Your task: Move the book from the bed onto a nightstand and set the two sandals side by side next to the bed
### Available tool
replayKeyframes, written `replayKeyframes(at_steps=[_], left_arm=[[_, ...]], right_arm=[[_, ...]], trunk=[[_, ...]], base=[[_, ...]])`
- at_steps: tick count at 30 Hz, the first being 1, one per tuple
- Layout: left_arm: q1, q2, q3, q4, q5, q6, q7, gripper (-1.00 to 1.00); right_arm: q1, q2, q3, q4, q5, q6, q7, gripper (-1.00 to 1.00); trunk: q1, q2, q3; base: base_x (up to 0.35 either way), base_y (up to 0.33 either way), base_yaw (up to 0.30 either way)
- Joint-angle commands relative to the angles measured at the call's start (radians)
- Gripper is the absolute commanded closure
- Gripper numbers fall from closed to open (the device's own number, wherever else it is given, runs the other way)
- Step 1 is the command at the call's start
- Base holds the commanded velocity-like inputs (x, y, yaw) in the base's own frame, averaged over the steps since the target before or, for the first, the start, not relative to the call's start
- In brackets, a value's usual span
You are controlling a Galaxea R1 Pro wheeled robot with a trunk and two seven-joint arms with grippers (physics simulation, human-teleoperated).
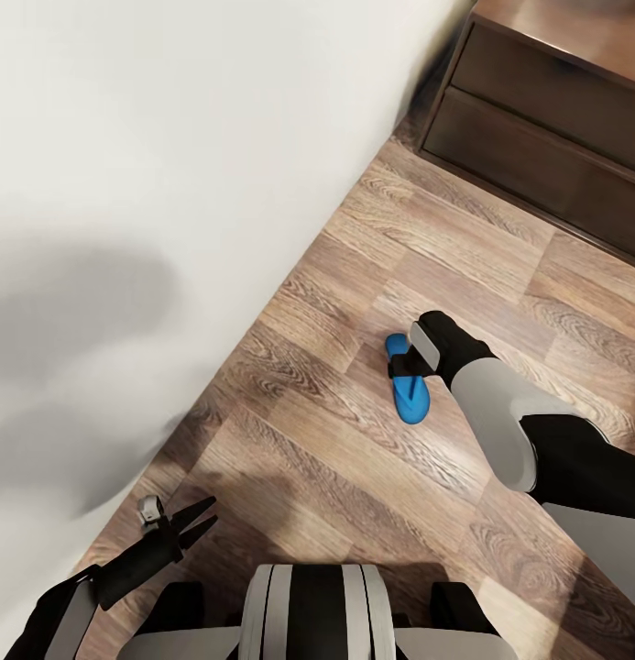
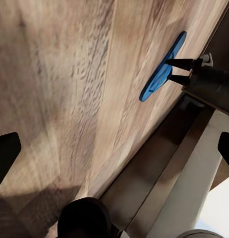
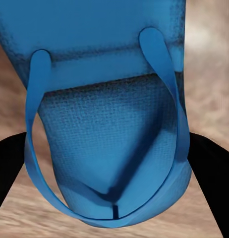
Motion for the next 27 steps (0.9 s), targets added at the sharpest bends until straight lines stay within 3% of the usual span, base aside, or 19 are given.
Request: replayKeyframes(at_steps=[1,27], left_arm=[[0.000,0.000,0.000,0.000,0.004,0.007,-0.001,-1.00],[0.000,-0.001,0.015,0.001,0.004,0.007,-0.001,-1.00]], right_arm=[[0.000,0.000,-0.001,-0.001,-0.012,0.003,-0.007,1.00],[-0.001,0.000,-0.001,-0.001,-0.014,0.003,-0.007,1.00]], trunk=[[0.000,0.000,0.000],[0.000,0.000,0.000]], base=[[0.000,0.000,0.000],[0.000,0.000,0.000]])
